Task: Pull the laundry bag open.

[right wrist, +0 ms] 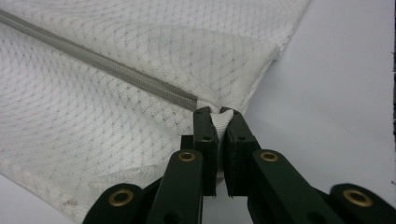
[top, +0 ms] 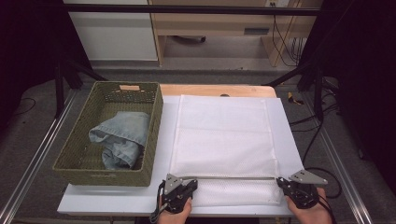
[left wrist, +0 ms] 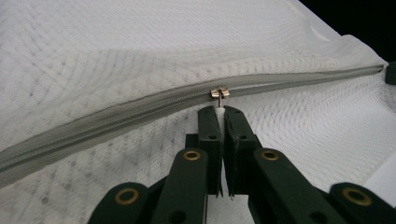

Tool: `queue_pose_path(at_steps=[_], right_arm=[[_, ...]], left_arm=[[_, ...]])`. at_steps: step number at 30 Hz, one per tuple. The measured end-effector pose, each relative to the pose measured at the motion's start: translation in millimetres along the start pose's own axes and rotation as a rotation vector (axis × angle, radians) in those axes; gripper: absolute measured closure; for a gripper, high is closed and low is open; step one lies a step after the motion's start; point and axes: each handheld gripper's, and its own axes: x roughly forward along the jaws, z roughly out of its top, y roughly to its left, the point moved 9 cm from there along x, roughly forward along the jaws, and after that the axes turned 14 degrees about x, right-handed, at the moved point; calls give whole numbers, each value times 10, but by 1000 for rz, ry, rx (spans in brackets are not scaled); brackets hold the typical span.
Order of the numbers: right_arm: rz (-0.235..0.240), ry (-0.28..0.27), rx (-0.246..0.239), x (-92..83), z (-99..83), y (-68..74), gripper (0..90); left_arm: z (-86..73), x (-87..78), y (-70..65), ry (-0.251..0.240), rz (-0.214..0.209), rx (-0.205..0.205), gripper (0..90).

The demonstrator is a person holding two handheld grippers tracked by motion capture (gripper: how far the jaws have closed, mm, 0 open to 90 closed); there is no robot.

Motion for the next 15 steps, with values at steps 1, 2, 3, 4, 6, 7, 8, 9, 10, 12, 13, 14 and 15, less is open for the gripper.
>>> queue_pose_path(at_steps=[1,2,3,4,6,7,8,9,10,12,13,14,15], right_arm=[[-1,1,0,-1,-1,-2,857],[1,1,0,0,-2,-1,857],[0,2,-3,2,-3,-3,857],[-1,3,-2,2,-4,1,857],[0,1,-2,2,-2,3,857],[-1,2,-2,2,-2,0,857],[0,3,-1,0,-4,-1,857],[0,3,-1,-1,-4,-2,857],[-2,3,-3,0,-4,-5,857],[-3,4,-1,1,-5,-2,857],[-4,4,-2,1,-5,-3,858],[-1,4,0,0,-6,-1,857],[-2,4,-2,0,-6,-4,857]], left_arm=[[-1,-3,7,-1,-1,-2,868],[-2,-9,14,-2,0,-3,868],[0,-19,18,-4,2,-5,868],[2,-26,20,-4,3,-3,868],[1,-41,31,-2,10,4,868],[-3,-48,38,-5,10,-2,868],[-8,-53,46,-5,13,-5,868],[-13,-60,59,-6,16,-6,868],[-16,-65,66,-9,15,-10,868],[-22,-78,86,-11,23,-12,868],[-26,-87,98,-9,24,-13,868],[-27,-91,103,-11,23,-16,868],[-29,-99,113,-12,29,-16,868]])
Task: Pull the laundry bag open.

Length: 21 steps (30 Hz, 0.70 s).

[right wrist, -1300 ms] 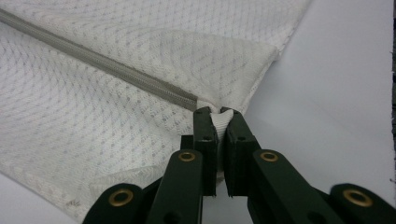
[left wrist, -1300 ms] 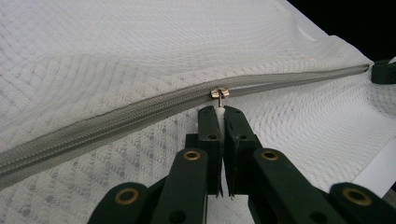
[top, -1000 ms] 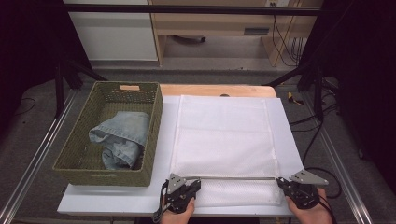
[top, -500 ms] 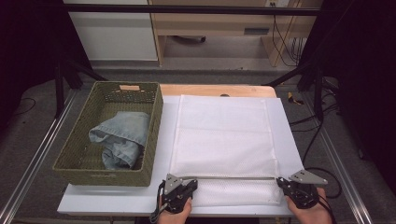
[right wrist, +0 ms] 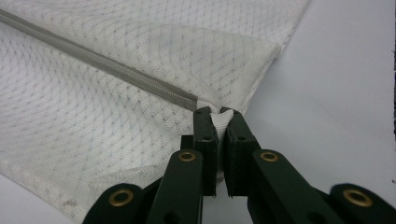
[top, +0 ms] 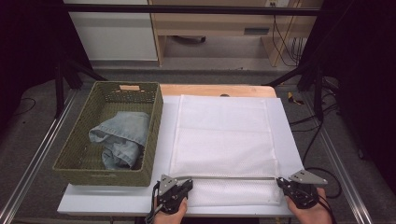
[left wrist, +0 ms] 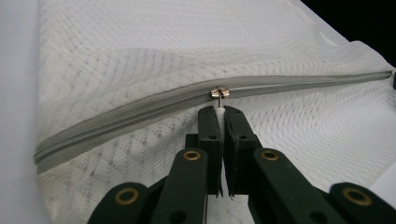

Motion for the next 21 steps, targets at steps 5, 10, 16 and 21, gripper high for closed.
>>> queue_pose_path(at_steps=[5,10,16,21], right_arm=[[0,0,2,1,-1,-1,857],[3,2,14,-6,-5,1,857],[-2,3,12,-6,-9,-8,858],[-8,3,16,-7,-9,-18,858]], left_arm=[[-9,-24,21,-3,8,-2,868],[-20,-63,51,-1,24,5,868],[-25,-112,85,-9,39,4,868],[-51,-149,136,-11,50,-4,868]])
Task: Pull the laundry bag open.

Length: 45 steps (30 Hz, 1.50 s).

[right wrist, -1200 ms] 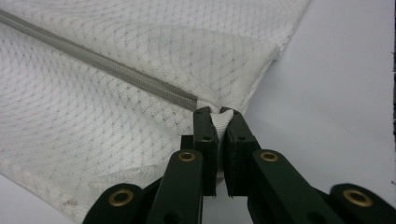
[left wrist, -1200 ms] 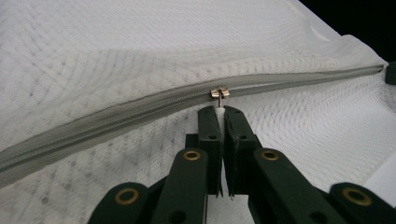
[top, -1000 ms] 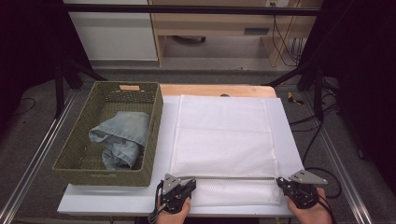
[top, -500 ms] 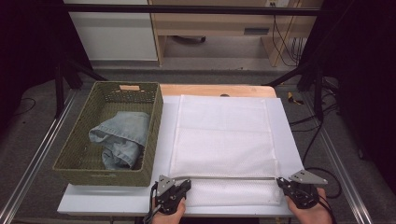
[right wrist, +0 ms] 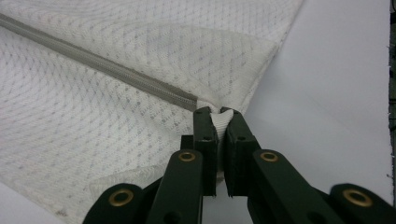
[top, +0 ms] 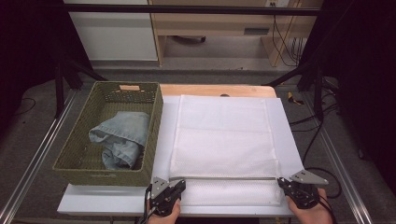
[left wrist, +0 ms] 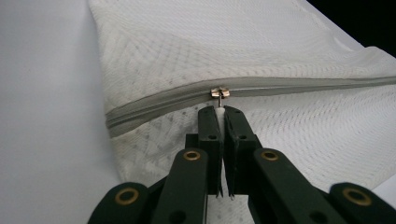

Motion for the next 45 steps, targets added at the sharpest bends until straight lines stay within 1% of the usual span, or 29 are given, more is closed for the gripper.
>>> queue_pose_path(at_steps=[3,10,18,19,22,31,36,39,42,45], right_arm=[[-1,2,8,-4,-3,-9,857],[-7,2,9,-7,-3,-24,858],[-23,5,11,-6,-12,-62,858],[-23,5,14,-6,-12,-61,858],[-26,8,17,-6,-15,-57,858],[-37,11,26,-5,-21,-79,858],[-38,11,24,1,-22,-88,858],[-35,14,26,6,-27,-87,858],[-41,17,18,12,-29,-92,858],[-38,18,22,16,-33,-91,858]], left_arm=[[-11,-19,25,-2,6,-5,868],[-22,-48,64,-6,12,-13,868],[-49,-105,156,-10,32,-20,868],[-53,-107,157,-10,29,-25,868],[-63,-111,170,-7,38,-21,868],[-79,-112,204,-9,47,-30,868],[-80,-115,205,-11,47,-33,868],[-82,-125,221,-10,55,-31,868],[-85,-126,221,-10,53,-33,868],[-87,-129,217,-9,52,-35,868]])
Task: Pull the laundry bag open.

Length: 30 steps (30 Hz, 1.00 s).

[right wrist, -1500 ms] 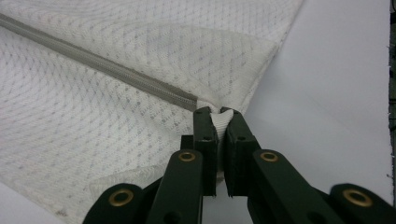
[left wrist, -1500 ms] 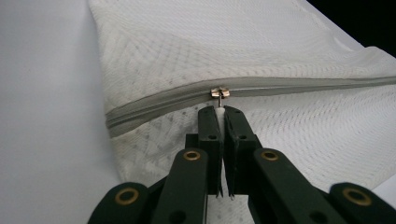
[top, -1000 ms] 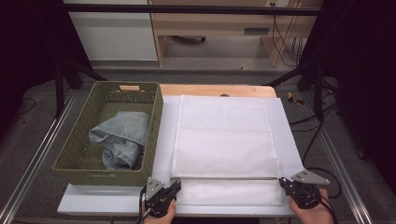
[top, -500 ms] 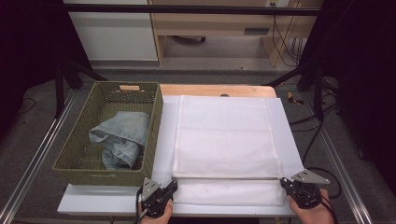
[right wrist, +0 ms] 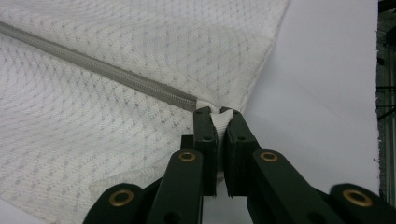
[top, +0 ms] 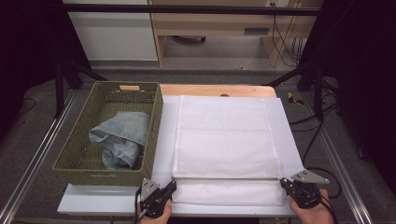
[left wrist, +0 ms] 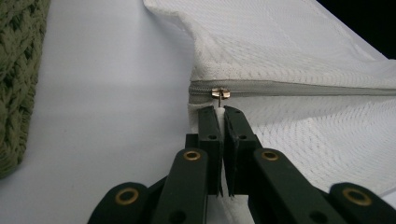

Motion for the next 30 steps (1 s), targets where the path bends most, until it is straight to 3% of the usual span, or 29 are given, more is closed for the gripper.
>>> queue_pose_path(at_steps=[24,30], right_arm=[[-1,25,-8,17,-35,13,859],[8,26,-6,17,-39,18,857]], left_arm=[[-62,-35,59,13,11,-17,868],[-59,-34,56,20,12,-4,867]])
